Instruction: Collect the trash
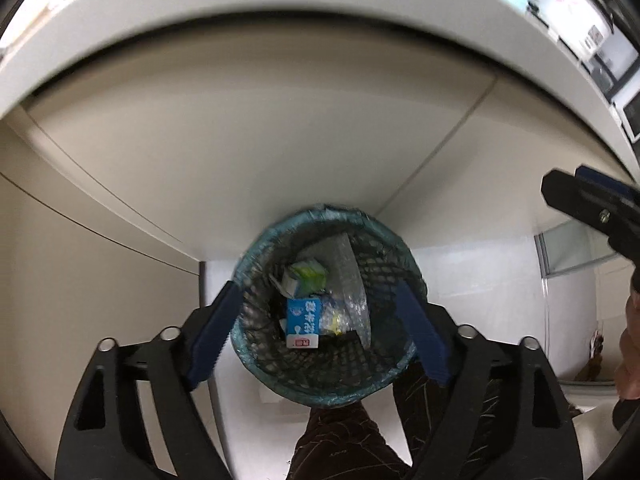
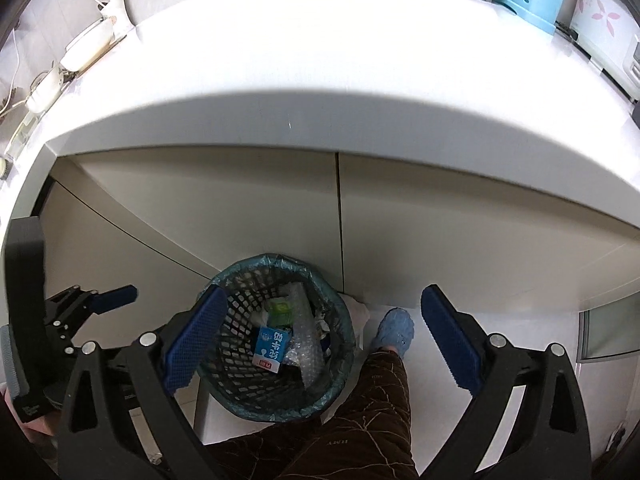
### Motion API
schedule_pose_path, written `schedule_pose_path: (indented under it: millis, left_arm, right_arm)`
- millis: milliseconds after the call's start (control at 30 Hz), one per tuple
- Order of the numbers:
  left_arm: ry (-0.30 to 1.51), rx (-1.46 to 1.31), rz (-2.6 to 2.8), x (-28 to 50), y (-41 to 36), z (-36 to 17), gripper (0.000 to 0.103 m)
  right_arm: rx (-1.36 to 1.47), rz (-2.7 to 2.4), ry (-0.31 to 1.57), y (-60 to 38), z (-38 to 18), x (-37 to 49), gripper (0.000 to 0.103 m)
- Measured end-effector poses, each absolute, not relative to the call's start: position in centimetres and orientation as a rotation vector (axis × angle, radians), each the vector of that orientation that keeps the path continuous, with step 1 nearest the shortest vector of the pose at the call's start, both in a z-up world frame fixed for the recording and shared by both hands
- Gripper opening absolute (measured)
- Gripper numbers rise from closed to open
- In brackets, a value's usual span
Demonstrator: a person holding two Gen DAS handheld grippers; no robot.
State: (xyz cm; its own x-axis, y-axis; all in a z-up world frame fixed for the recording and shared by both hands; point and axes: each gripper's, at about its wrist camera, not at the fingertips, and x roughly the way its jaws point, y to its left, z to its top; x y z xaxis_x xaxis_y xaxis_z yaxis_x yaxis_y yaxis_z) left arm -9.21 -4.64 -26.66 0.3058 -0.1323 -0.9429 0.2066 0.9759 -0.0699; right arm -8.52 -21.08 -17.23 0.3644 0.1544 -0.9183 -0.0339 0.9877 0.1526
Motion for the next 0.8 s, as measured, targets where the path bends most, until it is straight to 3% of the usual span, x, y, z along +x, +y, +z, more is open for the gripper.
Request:
schedule_pose_path:
  millis: [67,167,567,800]
  left_arm:
    - [1.22,0.057,-0.185,-9.0,-4.0,-24.6,0.094]
    - [1.19,0.015,-0.154,-8.3,-4.1,-21.5,0.097]
    - [1.089,-0.045,-0.051,-8.2,-1.7,-6.7,0.097]
    - [1.042,-0.047,-0.048,-10.2,-1.2,-1.2,0.097]
  right_arm:
    - [0.119,0.113,1.175,-21.1,-15.6,-8.1,0.094]
    - [0.129,0.105,1.137,-21.0,-12.1,-7.4,0.094]
    - [0.039,0.107,1.039,-19.7,1.2,-6.6,0.095]
    - [0.053,0.105,1.062,-19.6,5.1,-7.6,0.095]
